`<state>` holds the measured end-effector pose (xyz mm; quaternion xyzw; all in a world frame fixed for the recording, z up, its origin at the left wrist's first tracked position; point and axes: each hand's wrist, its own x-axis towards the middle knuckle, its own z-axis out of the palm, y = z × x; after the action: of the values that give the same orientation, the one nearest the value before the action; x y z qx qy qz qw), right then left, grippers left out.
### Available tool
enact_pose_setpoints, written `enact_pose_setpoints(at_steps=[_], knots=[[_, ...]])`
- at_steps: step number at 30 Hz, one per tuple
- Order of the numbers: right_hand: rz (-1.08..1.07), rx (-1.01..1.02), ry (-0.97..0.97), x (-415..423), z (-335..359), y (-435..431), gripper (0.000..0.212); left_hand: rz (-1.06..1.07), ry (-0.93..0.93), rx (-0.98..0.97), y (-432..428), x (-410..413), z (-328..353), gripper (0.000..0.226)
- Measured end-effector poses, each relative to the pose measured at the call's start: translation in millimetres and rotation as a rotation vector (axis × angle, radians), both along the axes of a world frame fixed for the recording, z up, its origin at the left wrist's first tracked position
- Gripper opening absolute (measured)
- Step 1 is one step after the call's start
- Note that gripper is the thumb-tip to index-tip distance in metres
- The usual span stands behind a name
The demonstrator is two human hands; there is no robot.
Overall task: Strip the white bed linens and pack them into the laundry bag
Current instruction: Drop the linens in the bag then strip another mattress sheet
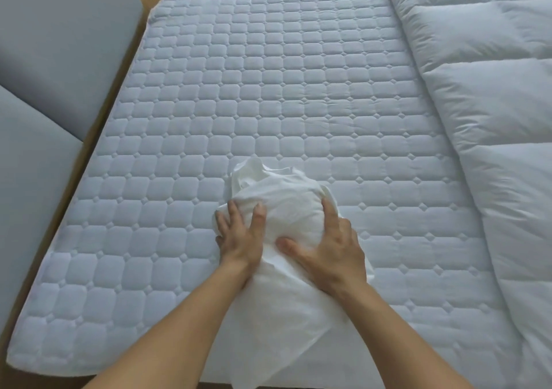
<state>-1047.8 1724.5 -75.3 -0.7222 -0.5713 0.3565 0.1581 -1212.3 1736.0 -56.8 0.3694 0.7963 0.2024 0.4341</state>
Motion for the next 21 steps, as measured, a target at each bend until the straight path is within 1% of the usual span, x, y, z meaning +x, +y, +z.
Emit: enact_pose_setpoints(at_steps=[3, 5, 7, 9, 11, 14, 16, 21], knots=[[0.054, 0.039, -0.075, -0.4, -1.4, 11.2, 0.110, 0.048, -0.059, -0.021, -2.7, -2.6, -2.9, 0.119], [0.071, 0.044, -0.123, 0.0, -7.6, 18.1, 0.107, 0.082, -0.057, -0.006, -3.4, -4.8, -10.8, 0.129], [0.082, 0.011, -0.097, -1.2, -16.9, 22.0, 0.109, 0.115, -0.039, 0.007, -4.8, -4.8, -22.1, 0.133], [0.073, -0.056, 0.010, -1.6, -27.5, 24.6, 0.110, 0.139, -0.033, 0.000, -4.5, -5.4, -34.4, 0.134], [0.050, -0.171, 0.136, -1.3, -33.9, 29.1, 0.115, 0.163, -0.071, 0.000, -2.6, -8.0, -43.5, 0.137], [0.024, -0.301, 0.218, -0.1, -38.3, 43.6, 0.140, 0.202, -0.105, -0.001, 3.5, -10.2, -47.3, 0.143], [0.021, -0.348, 0.223, 0.2, -36.1, 51.1, 0.148, 0.224, -0.128, -0.020, 8.0, -11.9, -46.2, 0.146], [0.034, -0.358, 0.312, 2.1, -24.6, 49.8, 0.140, 0.228, -0.306, -0.048, 3.7, -21.5, -41.4, 0.142]])
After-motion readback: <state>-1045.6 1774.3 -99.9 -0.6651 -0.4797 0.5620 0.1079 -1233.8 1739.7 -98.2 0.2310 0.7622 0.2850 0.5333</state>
